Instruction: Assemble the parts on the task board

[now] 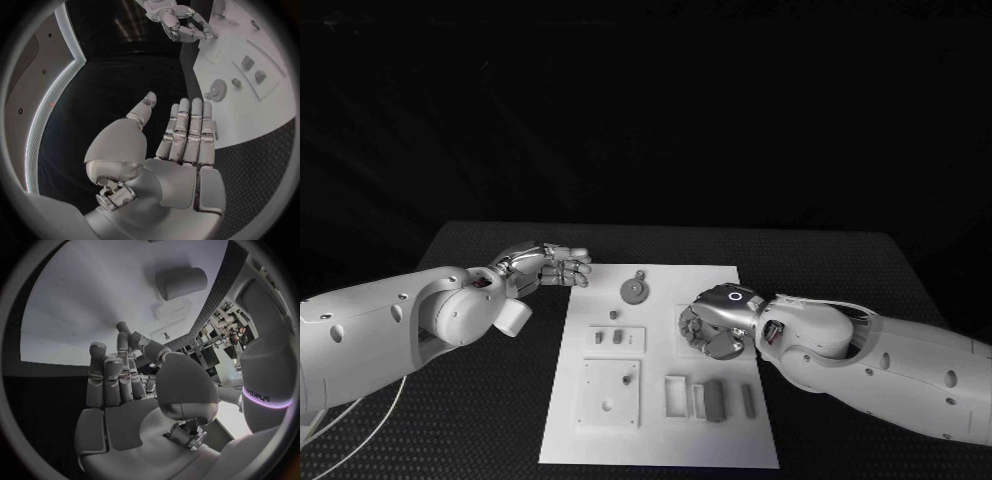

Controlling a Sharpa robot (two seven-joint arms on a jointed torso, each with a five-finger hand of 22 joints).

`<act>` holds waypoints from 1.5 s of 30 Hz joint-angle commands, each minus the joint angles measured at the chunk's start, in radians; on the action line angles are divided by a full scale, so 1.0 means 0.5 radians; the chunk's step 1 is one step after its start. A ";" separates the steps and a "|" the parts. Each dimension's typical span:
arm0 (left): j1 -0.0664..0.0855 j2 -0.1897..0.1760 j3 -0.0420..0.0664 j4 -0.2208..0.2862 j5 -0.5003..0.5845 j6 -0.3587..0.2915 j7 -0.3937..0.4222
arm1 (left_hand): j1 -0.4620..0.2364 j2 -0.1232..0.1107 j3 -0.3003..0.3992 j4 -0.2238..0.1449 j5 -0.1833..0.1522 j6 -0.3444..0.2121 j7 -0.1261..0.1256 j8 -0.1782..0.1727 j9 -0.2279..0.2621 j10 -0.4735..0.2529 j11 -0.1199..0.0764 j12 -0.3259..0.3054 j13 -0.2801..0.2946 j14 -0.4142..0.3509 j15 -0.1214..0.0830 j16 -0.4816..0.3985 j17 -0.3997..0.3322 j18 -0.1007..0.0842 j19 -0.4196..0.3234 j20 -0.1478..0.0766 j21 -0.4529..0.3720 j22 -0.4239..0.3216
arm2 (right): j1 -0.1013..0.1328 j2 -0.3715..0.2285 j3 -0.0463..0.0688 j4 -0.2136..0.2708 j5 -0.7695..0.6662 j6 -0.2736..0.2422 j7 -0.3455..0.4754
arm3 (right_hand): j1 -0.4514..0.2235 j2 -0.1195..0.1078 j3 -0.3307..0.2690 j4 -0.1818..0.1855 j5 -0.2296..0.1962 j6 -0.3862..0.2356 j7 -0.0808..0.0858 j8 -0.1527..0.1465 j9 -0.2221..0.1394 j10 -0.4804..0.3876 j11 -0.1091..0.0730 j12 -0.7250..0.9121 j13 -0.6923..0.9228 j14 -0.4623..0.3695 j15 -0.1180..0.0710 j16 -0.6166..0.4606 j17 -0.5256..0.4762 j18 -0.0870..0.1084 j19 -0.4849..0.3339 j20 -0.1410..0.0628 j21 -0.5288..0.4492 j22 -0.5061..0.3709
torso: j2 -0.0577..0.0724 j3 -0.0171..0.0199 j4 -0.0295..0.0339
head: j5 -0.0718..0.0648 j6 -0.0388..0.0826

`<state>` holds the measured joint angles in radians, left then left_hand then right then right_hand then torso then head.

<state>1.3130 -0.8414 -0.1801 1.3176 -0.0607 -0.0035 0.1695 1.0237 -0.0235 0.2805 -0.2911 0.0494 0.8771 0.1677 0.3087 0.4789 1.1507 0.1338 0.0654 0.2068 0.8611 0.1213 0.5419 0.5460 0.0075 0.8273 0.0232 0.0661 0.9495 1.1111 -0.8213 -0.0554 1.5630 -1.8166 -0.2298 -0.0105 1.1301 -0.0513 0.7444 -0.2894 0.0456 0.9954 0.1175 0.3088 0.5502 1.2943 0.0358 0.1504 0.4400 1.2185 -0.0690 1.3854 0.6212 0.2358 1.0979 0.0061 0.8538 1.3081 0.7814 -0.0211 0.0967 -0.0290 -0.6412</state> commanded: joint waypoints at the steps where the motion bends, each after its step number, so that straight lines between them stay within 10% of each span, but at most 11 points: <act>1: 0.002 0.001 0.001 0.001 -0.006 0.032 0.012 | 0.007 -0.006 0.008 0.002 -0.001 -0.003 0.006 -0.007 -0.002 -0.016 0.001 0.013 -0.003 -0.003 0.006 -0.007 0.002 0.006 -0.015 0.002 0.008 -0.002 | -0.003 -0.004 0.003 0.019 0.076 -0.088 0.038 | -0.010 0.012 0.012 0.001 0.006 0.021 0.001 0.045 0.058 0.018 -0.001 0.000 0.001 0.009 -0.012 -0.003 0.003 0.052 0.007 -0.006 0.012 0.033 | 0.000 0.0007 -0.001 | 0.001 0.001; 18: 0.002 0.005 0.001 -0.013 -0.006 0.033 0.012 | 0.008 -0.006 0.008 0.001 -0.001 -0.005 0.007 -0.008 -0.002 -0.016 0.001 0.014 -0.003 -0.003 0.005 -0.008 0.003 0.007 -0.015 0.002 0.009 -0.002 | -0.003 -0.017 0.037 0.023 0.716 -0.126 0.157 | -0.018 0.014 0.019 0.001 0.006 0.018 0.001 0.047 0.068 0.018 -0.003 -0.001 0.016 0.012 -0.015 -0.003 0.007 0.052 0.013 -0.010 0.016 0.034 | 0.000 0.0009 -0.002 | 0.007 0.002; 45: 0.002 0.014 0.001 -0.021 -0.047 0.017 0.031 | 0.010 -0.006 0.007 0.001 -0.001 -0.006 0.007 -0.008 -0.002 -0.016 0.001 0.015 -0.003 -0.003 0.005 -0.008 0.004 0.008 -0.015 0.002 0.009 -0.003 | -0.101 0.285 0.023 0.179 0.251 -0.125 0.190 | -0.022 0.015 0.021 -0.004 0.006 0.014 0.001 0.047 0.077 0.015 -0.004 -0.004 0.031 0.011 -0.017 -0.005 0.010 0.052 0.013 -0.013 0.017 0.035 | 0.000 -0.0035 -0.001 | 0.127 -0.041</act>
<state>1.3130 -0.8367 -0.1802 1.3054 -0.0747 -0.0025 0.1699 1.0237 -0.0235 0.2805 -0.2911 0.0494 0.8770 0.1677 0.3087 0.4791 1.1507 0.1338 0.0694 0.2069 0.8611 0.1213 0.5419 0.5465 0.0075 0.8274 0.0232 0.0661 0.9497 1.0638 -0.6828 -0.0438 1.6527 -1.6299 -0.2907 0.0730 1.1179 -0.0511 0.7495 -0.2898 0.0425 0.9971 0.1182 0.3088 0.5502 1.2975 0.0320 0.1511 0.4544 1.2249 -0.0687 1.3854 0.6249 0.2358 1.1044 0.0057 0.8577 1.3077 0.7811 -0.0229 0.0964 0.0307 -0.6595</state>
